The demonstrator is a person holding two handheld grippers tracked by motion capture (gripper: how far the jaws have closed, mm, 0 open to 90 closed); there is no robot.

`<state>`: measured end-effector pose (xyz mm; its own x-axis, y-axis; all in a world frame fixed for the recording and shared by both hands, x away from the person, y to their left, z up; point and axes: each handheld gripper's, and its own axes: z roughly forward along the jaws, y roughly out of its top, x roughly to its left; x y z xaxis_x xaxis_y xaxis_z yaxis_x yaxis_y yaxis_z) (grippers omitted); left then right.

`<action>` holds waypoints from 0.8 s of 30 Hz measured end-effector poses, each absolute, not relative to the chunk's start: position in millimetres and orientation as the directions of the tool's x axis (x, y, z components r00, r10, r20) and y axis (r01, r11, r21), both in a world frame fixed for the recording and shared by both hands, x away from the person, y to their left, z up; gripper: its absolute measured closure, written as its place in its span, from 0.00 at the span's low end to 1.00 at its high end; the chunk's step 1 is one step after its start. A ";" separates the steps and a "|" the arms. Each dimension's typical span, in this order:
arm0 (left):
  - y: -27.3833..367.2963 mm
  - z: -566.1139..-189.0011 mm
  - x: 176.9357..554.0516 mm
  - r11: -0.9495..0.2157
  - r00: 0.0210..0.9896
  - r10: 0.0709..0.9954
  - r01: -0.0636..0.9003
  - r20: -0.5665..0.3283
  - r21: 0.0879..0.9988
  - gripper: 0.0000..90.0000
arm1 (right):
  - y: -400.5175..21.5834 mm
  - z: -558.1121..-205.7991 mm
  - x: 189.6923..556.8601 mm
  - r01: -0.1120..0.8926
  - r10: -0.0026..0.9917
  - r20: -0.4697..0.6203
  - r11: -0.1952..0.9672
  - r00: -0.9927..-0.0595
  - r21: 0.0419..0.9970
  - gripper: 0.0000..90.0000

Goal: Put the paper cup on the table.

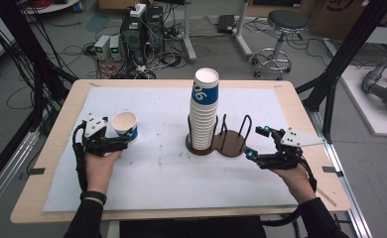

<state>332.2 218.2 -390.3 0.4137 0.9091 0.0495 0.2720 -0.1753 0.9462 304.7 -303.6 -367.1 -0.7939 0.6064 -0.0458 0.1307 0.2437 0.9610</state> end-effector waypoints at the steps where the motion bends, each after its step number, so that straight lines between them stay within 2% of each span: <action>1: 215.9 -389.1 329.9 -0.167 0.420 0.906 0.263 0.043 0.950 0.07 | -303.8 -368.2 304.9 0.140 0.608 -0.038 0.243 -0.793 0.960 0.22; 7: 200.8 -379.7 317.1 -0.175 0.454 0.889 0.219 0.058 0.960 0.07 | -305.3 -373.6 306.0 0.152 0.601 -0.034 0.256 -0.799 0.955 0.22; 24: 143.2 -378.5 300.6 -0.202 0.661 0.749 0.160 0.047 0.966 0.07 | -306.0 -372.0 305.8 0.139 0.615 -0.053 0.260 -0.787 0.955 0.22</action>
<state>300.6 143.2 -378.5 0.6613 0.7487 0.0466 0.1601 -0.2015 0.9663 305.8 -306.0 -372.0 -0.7867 0.6151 -0.0531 0.1392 0.2605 0.9554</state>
